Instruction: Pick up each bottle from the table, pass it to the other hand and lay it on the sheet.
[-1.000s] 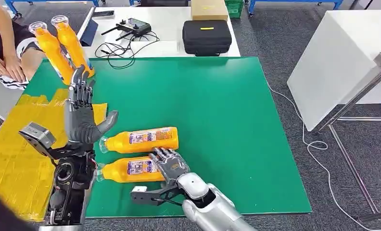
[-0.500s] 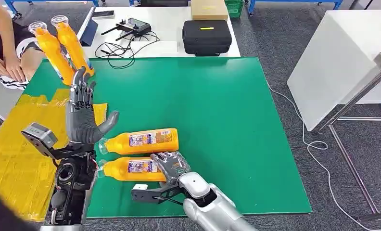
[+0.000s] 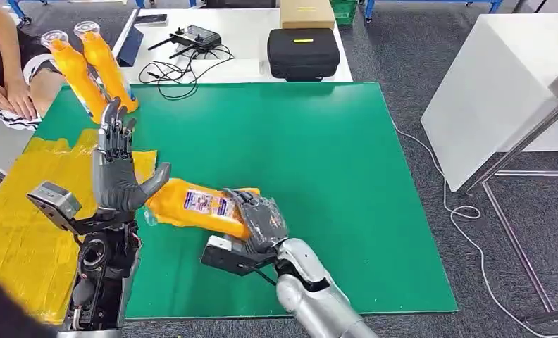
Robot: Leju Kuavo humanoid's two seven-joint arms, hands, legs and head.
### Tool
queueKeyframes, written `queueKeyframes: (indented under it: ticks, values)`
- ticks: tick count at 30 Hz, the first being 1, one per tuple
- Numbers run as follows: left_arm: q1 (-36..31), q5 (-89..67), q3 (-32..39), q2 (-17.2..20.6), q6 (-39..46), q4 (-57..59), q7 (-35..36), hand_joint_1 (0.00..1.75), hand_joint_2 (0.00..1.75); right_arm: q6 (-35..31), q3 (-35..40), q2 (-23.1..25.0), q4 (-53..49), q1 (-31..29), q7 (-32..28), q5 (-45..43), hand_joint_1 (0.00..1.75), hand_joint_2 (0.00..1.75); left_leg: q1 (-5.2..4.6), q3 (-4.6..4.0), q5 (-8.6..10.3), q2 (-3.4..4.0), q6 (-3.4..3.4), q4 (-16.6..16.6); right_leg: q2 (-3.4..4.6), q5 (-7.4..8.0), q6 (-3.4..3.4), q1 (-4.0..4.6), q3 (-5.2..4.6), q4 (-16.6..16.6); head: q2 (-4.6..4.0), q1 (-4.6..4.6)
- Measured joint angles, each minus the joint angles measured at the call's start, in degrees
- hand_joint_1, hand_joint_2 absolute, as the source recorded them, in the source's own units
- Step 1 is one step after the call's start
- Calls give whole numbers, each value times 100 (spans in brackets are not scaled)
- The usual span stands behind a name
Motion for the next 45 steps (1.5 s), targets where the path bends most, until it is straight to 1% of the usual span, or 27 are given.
queueKeyframes:
  ticks: [5,14,20,22,25,28,30,32,34,36,40,45]
  values:
    - [0,-4,-17,-57,-2,-118,-7,0,175,-149,-278,-2,-206,96,-166,-344,175,175,-1,-3,0,0,0,0,0,0,0,0,-2,-1,0,2]
    - [3,-20,-85,-120,-50,-236,118,0,175,-227,-643,-7,-390,120,-68,-781,175,175,-1,-2,0,1,0,0,0,0,0,0,-4,-1,0,0]
    - [2,-20,-125,-120,-50,-236,120,0,175,-223,-792,-22,-460,132,-66,-835,175,175,-1,-3,0,2,0,0,0,0,0,0,-6,-1,0,0]
    - [1,-20,-127,-120,-50,-236,120,0,175,-238,-842,-20,-497,156,-68,-1000,175,175,-1,-3,0,1,0,0,0,0,0,0,-6,-1,0,-2]
    - [2,-17,-131,-120,-39,-236,127,0,175,-493,-1096,-15,-670,232,-346,-1630,175,175,-1,-7,0,-3,0,0,-1,0,0,0,-7,-1,0,-2]
    - [0,4,-186,-120,-109,-225,223,0,175,-1054,-1428,-11,-982,320,-947,-2261,175,175,-4,-6,0,-2,0,0,-1,0,0,-1,-7,-1,0,0]
    - [-32,53,-293,-120,-203,-153,381,0,175,-1332,-1522,-11,-1242,395,-1316,-2392,175,175,-6,-6,0,-1,1,1,0,0,0,-1,-8,-2,0,0]
    - [-154,313,-385,-146,-407,68,768,0,175,-1489,-1535,0,-1472,457,-1548,-2374,175,175,-6,-6,-1,-1,1,1,0,0,0,-1,-8,-3,0,-2]
    - [-300,779,-455,-179,-689,370,1172,0,175,-1618,-1489,28,-1559,466,-1655,-2326,175,175,-6,-6,-1,-1,1,1,0,0,0,-1,-8,-3,0,0]
    - [-433,1301,-516,-205,-1012,687,1336,0,175,-1742,-1412,55,-1596,467,-1764,-2306,175,175,-4,-5,0,1,1,1,1,1,0,-1,-8,-2,0,0]
    - [-636,1734,-603,-236,-1202,1144,1486,0,175,-1847,-1242,83,-1605,466,-1834,-2193,175,175,-1,-4,0,0,0,1,1,1,0,0,-8,0,0,-2]
    - [-724,1974,-704,-247,-1298,1417,1587,0,175,-1908,-1078,81,-1605,464,-1803,-2011,175,175,0,-6,0,0,0,1,0,0,0,0,-9,1,0,0]
